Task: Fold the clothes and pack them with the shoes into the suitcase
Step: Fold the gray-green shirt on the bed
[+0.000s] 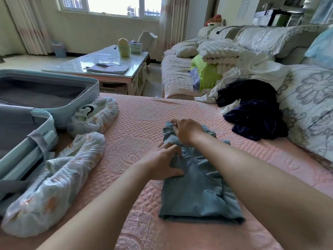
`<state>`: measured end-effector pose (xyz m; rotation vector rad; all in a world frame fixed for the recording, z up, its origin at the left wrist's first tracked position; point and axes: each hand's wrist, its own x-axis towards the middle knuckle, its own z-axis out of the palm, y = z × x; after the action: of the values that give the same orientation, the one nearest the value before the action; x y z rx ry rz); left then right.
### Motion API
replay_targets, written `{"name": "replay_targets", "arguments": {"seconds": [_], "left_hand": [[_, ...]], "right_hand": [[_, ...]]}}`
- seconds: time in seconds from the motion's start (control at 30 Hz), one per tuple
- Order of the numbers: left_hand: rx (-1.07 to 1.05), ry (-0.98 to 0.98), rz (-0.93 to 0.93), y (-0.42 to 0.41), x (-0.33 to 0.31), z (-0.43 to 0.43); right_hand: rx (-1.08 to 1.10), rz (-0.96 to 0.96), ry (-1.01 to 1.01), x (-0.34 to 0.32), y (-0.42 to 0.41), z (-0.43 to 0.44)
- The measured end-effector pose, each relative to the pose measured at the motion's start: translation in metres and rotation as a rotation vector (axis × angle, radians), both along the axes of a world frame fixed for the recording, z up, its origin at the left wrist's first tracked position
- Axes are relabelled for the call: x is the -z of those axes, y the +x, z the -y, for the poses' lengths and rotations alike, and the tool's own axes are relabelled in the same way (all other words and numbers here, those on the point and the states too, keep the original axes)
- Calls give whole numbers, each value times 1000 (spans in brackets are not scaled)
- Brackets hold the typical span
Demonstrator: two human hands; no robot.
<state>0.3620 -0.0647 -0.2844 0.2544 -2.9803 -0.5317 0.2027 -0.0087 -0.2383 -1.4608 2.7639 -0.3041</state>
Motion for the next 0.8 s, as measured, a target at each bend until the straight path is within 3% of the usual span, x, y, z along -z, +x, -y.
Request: {"name": "replay_targets", "arguments": {"seconds": [0.2, 0.4, 0.57, 0.67, 0.8], "left_hand": [[15, 2, 104, -6, 12, 7], [31, 41, 361, -12, 10, 5], [-36, 17, 453, -11, -5, 6], [-109, -65, 376, -12, -15, 3], [-202, -171, 60, -19, -15, -18]], "right_hand": [[50, -150, 284, 17, -16, 57], [187, -78, 49, 27, -42, 76], [-32, 4, -79, 42, -34, 64], [-137, -71, -211, 38, -33, 37], [-178, -190, -394, 38, -24, -23]]}}
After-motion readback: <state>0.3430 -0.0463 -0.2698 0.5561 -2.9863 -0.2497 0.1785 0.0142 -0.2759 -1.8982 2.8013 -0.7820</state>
